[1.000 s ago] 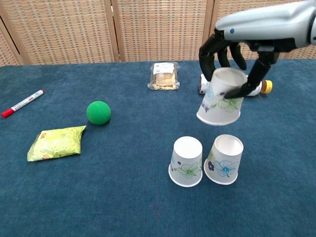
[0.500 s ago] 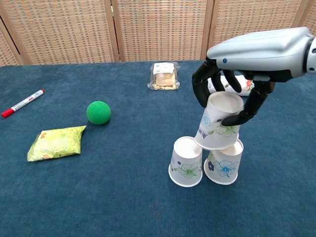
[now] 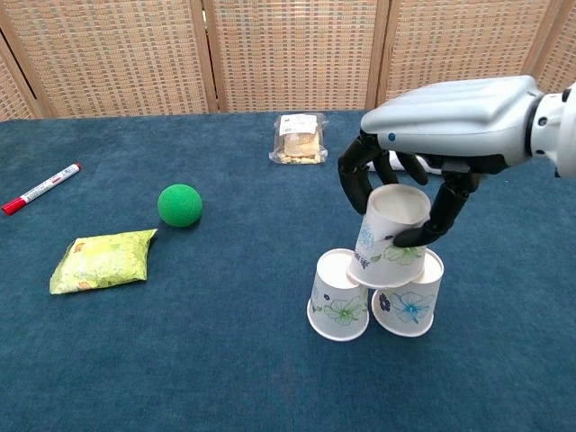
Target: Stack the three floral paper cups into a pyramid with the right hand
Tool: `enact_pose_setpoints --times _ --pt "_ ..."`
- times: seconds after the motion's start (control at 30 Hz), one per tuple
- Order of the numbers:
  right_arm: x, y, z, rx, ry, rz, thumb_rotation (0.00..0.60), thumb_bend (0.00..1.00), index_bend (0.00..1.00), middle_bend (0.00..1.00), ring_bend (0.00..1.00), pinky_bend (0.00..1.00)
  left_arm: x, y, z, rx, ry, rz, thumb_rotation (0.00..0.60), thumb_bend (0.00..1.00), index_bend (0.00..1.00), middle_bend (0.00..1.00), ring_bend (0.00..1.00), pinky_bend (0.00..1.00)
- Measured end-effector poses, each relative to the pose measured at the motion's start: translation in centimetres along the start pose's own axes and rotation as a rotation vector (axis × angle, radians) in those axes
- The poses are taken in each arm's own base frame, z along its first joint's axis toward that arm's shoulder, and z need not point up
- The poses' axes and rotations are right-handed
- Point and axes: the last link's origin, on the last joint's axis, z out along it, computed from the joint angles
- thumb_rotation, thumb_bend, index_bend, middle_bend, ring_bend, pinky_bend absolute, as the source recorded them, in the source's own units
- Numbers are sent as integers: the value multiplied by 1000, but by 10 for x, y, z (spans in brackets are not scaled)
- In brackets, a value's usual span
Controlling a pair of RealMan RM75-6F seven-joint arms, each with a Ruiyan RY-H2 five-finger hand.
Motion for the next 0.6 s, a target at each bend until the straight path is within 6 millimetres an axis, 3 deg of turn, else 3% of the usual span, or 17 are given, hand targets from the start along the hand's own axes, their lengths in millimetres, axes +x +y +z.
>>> enact_pose_setpoints --times 0.07,0.27,0.6 --pt "0 1 -2 3 -11 -10 600 221 269 312 311 373 1 0 0 -1 2 -4 600 0 0 0 0 0" --pt "4 0 -11 10 -29 -30 600 207 135 136 151 191 1 0 0 -4 0 -4 600 0 0 0 0 0" --pt "27 5 -43 -25 60 -68 600 206 111 113 127 160 1 0 0 -5 2 -1 600 0 0 0 0 0"
